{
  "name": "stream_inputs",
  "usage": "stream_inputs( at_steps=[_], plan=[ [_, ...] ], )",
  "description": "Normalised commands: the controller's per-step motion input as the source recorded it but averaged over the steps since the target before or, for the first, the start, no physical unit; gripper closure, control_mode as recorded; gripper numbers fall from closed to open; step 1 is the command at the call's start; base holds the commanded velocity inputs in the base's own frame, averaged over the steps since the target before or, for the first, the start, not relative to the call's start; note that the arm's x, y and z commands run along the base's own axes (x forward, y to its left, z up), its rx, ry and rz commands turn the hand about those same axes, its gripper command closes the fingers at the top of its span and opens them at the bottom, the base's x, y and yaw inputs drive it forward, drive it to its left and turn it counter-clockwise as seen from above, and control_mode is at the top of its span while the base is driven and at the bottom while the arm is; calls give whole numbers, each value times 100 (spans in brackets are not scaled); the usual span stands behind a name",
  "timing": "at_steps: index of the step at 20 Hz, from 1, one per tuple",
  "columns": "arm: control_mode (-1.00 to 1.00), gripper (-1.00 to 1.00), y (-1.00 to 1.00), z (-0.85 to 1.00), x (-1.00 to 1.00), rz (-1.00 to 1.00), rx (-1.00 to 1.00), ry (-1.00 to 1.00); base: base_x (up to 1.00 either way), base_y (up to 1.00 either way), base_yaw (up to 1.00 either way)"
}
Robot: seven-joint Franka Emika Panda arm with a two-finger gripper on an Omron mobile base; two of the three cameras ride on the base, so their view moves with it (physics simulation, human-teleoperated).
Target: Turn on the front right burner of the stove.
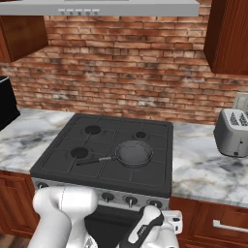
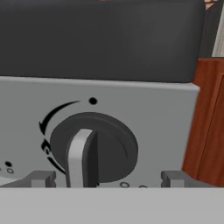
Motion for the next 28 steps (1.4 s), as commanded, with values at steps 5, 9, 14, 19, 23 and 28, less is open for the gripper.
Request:
stream_inputs(
  at_steps=[5,9,14,19,23,28],
  plan=[
    [-100,100,0,0,5,0,0,0,0,0,0],
    [-100,100,0,0,0,0,0,0,0,0,0],
    [-100,100,0,0,0,0,0,2,0,0,0],
    [-100,100,0,0,-1,1,-2,-2,0,0,0],
    [-100,100,1,0,0,0,-15,0,0,0,0],
    [-100,100,1,0,2,0,-41,7,0,0,0]
  ],
)
